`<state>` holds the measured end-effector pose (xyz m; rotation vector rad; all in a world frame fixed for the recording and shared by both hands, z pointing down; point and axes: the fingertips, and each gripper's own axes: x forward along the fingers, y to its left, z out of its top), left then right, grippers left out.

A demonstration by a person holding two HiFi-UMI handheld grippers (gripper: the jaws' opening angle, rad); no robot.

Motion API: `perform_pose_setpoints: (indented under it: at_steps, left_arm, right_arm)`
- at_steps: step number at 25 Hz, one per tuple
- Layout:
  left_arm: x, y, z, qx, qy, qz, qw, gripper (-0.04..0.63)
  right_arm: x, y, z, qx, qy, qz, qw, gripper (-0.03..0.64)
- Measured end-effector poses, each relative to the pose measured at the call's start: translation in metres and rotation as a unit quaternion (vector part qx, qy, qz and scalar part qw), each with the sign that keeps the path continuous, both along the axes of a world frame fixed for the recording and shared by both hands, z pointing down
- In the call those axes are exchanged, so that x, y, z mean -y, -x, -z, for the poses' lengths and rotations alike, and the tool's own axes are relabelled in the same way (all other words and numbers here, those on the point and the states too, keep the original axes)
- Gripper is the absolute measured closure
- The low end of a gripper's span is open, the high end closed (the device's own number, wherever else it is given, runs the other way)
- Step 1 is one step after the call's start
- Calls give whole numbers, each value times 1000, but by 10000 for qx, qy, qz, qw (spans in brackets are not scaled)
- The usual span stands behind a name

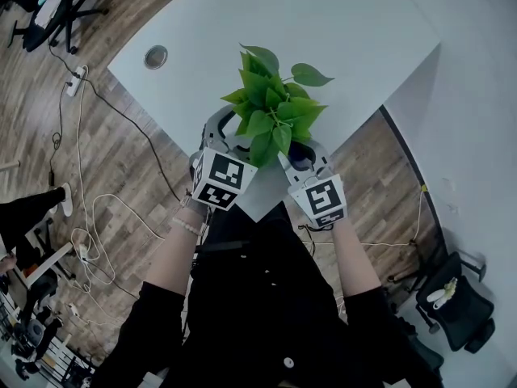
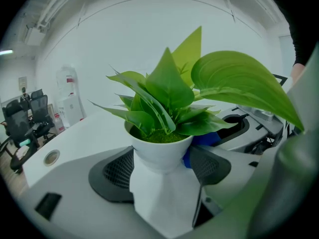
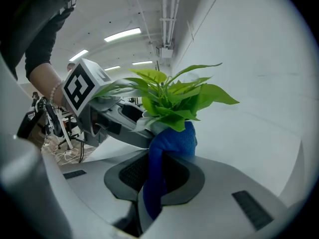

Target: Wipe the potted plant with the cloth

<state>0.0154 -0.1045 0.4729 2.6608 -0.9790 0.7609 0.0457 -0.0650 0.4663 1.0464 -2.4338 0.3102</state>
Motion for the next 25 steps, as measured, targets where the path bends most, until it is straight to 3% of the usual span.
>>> perform_pose_setpoints:
  at_steps: [7, 16, 25]
  left_arm:
    - [-2, -1, 0, -30, 49, 120, 9999, 233]
    - [-10, 7, 1, -9, 184, -512, 9985, 233]
    - [-12, 18, 8, 103, 84, -1082, 9940, 232]
  right_arm:
    - [-3, 4, 1, -8, 7, -81, 10000, 532]
    - [-5, 2, 2, -1, 50, -142, 9999, 532]
    - [0, -10, -1, 35, 61, -396, 9992, 532]
